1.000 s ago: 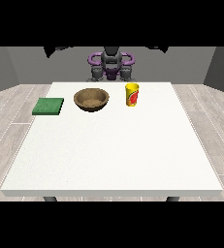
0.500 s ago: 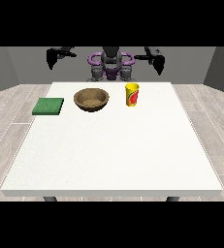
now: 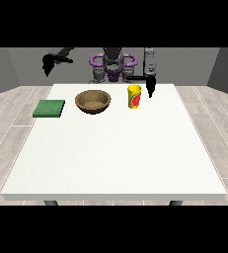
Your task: Pick the cup and pour the ball into the bowl, then pick the bowl and place it on the pad
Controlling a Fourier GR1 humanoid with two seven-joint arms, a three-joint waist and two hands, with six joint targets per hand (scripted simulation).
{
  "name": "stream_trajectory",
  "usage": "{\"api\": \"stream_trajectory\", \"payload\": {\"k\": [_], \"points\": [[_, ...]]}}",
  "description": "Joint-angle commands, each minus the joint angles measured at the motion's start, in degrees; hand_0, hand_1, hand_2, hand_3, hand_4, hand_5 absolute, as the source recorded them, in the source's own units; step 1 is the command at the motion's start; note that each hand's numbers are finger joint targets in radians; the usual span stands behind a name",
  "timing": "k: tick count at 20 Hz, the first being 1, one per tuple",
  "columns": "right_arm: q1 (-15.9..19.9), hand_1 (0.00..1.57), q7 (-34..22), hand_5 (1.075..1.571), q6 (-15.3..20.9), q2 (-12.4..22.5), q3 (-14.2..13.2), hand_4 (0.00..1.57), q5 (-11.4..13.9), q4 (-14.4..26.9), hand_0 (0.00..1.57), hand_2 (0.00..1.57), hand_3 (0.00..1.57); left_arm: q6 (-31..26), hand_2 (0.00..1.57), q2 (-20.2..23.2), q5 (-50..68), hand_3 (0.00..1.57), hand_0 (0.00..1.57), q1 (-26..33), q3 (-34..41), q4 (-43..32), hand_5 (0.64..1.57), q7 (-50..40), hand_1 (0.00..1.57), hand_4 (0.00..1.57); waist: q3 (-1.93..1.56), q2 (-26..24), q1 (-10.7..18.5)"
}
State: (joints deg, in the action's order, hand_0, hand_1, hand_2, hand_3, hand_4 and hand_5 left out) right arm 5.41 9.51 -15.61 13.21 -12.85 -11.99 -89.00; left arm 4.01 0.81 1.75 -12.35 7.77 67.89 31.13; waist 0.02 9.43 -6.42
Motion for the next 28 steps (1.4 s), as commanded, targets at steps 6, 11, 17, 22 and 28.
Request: {"api": "stream_trajectory", "payload": {"k": [6, 11, 17, 22, 28], "points": [[2.44, 0.0, 4.75, 1.571, -3.32, 2.3, -2.54, 0.0, -0.48, 7.04, 0.0, 0.0, 0.0, 1.2, 0.0, 0.67, -0.05, 0.0, 0.0, -8.28, 2.4, -18.85, 1.519, 11.94, 0.0, 0.0, 0.0, 2.08, -0.31], [5.67, 0.0, 7.7, 1.571, -1.08, 0.86, -2.55, 0.0, 1.64, 13.52, 0.0, 0.0, 0.0, 3.7, 0.0, -0.73, 0.31, 0.0, 0.0, -11.21, 0.13, -23.67, 1.521, 13.92, 0.0, 0.0, -0.02, 2.53, 1.64], [5.12, 0.0, 5.06, 1.571, -0.88, -0.15, 0.89, 0.0, 2.7, 4.67, 0.0, 0.0, 0.0, 2.84, 0.0, 3.1, 1.54, 0.0, 0.0, -17.32, 6.71, -34.84, 1.527, 21.12, 0.0, 0.0, 0.04, 6.29, -3.04], [7.92, 0.0, 2.37, 1.57, -3.1, 3.76, -3.45, 0.0, -1.37, 8.88, 0.0, 0.0, 0.0, 18.27, 1.57, 0.17, -8.07, 1.57, 1.29, -12.18, 0.96, -33.44, 1.268, 23.75, 1.29, 1.4, 0.01, 3.77, -2.28], [5.98, 0.0, 1.68, 1.57, -4.69, 5.24, -3.74, 0.0, -1.72, 8.43, 0.0, 0.0, 0.0, 23.17, 1.57, -0.66, -8.56, 1.57, 1.33, -10.28, -1.11, -34.19, 1.241, 23.43, 1.33, 1.5, 0.01, 1.73, -4.23]]}}
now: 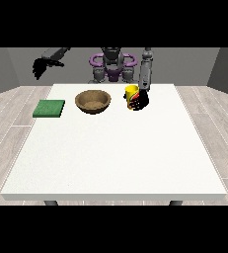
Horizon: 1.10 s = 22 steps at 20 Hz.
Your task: Pick the cup and pour the ball into the bowl, then pick the bowl and place it on the pad
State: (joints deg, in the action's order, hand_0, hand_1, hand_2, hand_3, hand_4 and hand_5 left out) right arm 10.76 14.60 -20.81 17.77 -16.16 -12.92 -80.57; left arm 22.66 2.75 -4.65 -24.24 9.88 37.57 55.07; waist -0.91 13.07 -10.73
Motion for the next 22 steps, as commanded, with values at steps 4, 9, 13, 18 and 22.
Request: {"api": "stream_trajectory", "payload": {"k": [4, 9, 13, 18, 22], "points": [[-2.99, 0.0, 1.88, 1.57, -0.15, 0.53, -1.72, 0.0, 1.78, 8.88, 0.0, 0.0, 0.0, 3.19, 1.57, 1.47, -7.98, 1.57, 1.34, -2.16, -7.65, -0.09, 1.304, -15.11, 1.34, 1.53, 0.81, -9.72, 4.94], [-4.09, 0.0, -1.83, 1.569, 0.09, -0.4, -0.47, 0.0, 1.43, 8.87, 0.0, 0.0, 0.0, 4.47, 1.57, 16.62, -15.91, 1.57, 1.44, -8.81, -9.14, -2.0, 1.303, -25.81, 1.44, 1.57, 0.66, -13.5, 5.02], [-2.16, 0.0, -2.77, 1.568, -1.25, 1.5, -2.08, 0.0, 0.06, 12.51, 0.0, 0.0, 0.0, 4.84, 1.57, 16.42, -21.99, 1.57, 1.46, -14.59, -13.57, -2.19, 1.294, -37.38, 1.46, 1.57, 0.79, -14.78, 5.81], [-1.87, 0.0, -0.39, 1.568, -0.75, 0.13, -1.52, 0.0, 1.03, 14.12, 0.0, 0.0, 0.0, 6.81, 1.57, 14.1, -28.92, 1.57, 1.49, -18.27, -17.4, -1.49, 1.273, -45.84, 1.49, 1.57, 0.86, -13.98, 5.44], [-1.02, 0.0, 0.35, 1.569, -4.58, 3.59, -3.38, 0.0, -0.81, 15.47, 0.0, 0.0, 0.0, 6.35, 1.57, 13.28, -32.6, 1.57, 1.49, -20.13, -18.56, -0.1, 1.273, -50.71, 1.49, 1.57, 0.87, -13.37, 5.27]]}}
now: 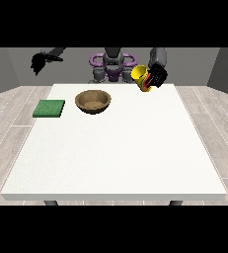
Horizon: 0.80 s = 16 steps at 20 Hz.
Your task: Pick the cup and pour the ball into the bowl, then pick the bowl and place it on the pad
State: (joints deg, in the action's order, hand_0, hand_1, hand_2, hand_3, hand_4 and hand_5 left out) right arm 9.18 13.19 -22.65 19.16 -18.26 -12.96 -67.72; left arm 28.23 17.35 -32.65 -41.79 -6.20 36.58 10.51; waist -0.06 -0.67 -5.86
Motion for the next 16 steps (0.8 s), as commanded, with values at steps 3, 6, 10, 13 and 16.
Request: {"api": "stream_trajectory", "payload": {"k": [3, 6, 10, 13, 16], "points": [[-0.87, 0.0, 2.72, 1.569, -3.88, 2.54, -1.4, 0.0, -1.0, 1.87, 0.0, 0.0, 0.0, 2.16, 1.57, -0.02, -9.21, 1.57, 1.5, -3.72, -4.17, -0.74, 1.245, -9.4, 1.5, 1.51, 0.02, 0.63, -1.98], [-0.36, 0.0, 4.44, 1.57, -0.64, 0.88, -0.4, 0.0, 2.15, 4.69, 0.0, 0.0, 0.0, 2.63, 1.57, -5.04, -18.18, 1.57, 1.52, -8.11, -11.05, -1.16, 1.211, -19.61, 1.52, 1.57, -0.07, -2.28, -0.01], [-0.04, 0.0, 3.56, 1.571, -2.45, 1.08, -0.45, 0.0, 0.89, 6.04, 0.0, 0.0, 0.0, -0.34, 1.57, -3.83, -27.38, 1.57, 1.55, -13.87, -16.26, -3.34, 1.244, -25.66, 1.55, 1.57, -0.11, -3.07, -1.55], [1.18, 0.0, 3.17, 1.571, -2.99, 2.89, -2.25, 0.0, -0.3, 8.03, 0.0, 0.0, 0.0, -2.68, 1.57, -8.01, -34.1, 1.57, 1.51, -13.56, -22.64, -3.62, 1.378, -27.89, 1.51, 1.41, -0.08, -4.11, -0.05], [1.26, 0.0, 4.11, 1.571, -3.68, 4.52, -2.83, 0.0, 0.24, 9.85, 0.0, 0.0, 0.0, -7.76, 1.57, -10.66, -39.5, 1.57, 1.48, -15.41, -27.87, -4.36, 1.204, -28.96, 1.48, 1.57, -0.09, -3.81, -0.02]]}}
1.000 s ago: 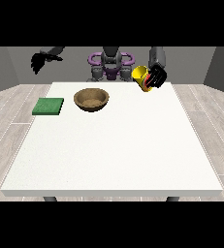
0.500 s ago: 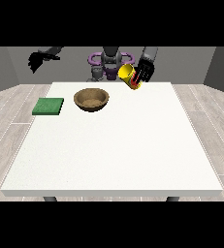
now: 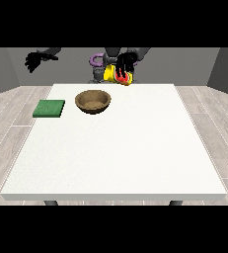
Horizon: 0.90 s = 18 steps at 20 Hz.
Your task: Pick the cup and pour the ball into the bowl, then pick the bowl and place it on the pad
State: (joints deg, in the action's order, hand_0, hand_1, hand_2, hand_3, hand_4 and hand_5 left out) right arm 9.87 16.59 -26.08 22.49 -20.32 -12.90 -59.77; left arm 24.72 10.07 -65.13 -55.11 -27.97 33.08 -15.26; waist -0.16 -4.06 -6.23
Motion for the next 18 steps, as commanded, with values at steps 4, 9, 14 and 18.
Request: {"api": "stream_trajectory", "payload": {"k": [4, 9, 14, 18], "points": [[3.39, 0.0, -0.14, 1.57, -1.49, 0.4, 0.16, 0.0, -0.77, 1.82, 0.0, 0.0, 0.0, -7.6, 1.57, -6.03, -16.54, 1.57, 1.51, -4.31, -13.72, -4.02, 1.042, -6.64, 1.51, 1.57, 0.0, 2.17, -1.47], [2.0, 0.0, 2.5, 1.571, -3.08, 0.93, 0.1, 0.0, -0.21, 3.15, 0.0, 0.0, 0.0, -15.92, 1.57, -6.29, -23.59, 1.57, 1.5, -7.26, -19.35, -6.01, 1.236, -6.7, 1.5, 1.49, 0.03, 0.93, -1.05], [4.47, 0.0, -0.04, 1.571, 0.3, 0.0, -0.16, 0.0, -0.5, 2.48, 0.0, 0.0, 0.0, -19.69, 1.57, -8.67, -28.47, 1.57, 1.45, -6.55, -21.67, -6.06, 1.137, -6.6, 1.45, 1.53, 0.14, 1.41, -0.43], [1.5, 0.0, -3.24, 1.569, 0.73, -1.16, 1.28, 0.0, 0.07, 2.07, 0.0, 0.0, 0.0, -19.01, 1.57, -6.68, -29.62, 1.57, 1.45, -3.45, -19.89, -3.12, 1.134, -3.39, 1.45, 1.53, 0.16, -1.73, 0.96]]}}
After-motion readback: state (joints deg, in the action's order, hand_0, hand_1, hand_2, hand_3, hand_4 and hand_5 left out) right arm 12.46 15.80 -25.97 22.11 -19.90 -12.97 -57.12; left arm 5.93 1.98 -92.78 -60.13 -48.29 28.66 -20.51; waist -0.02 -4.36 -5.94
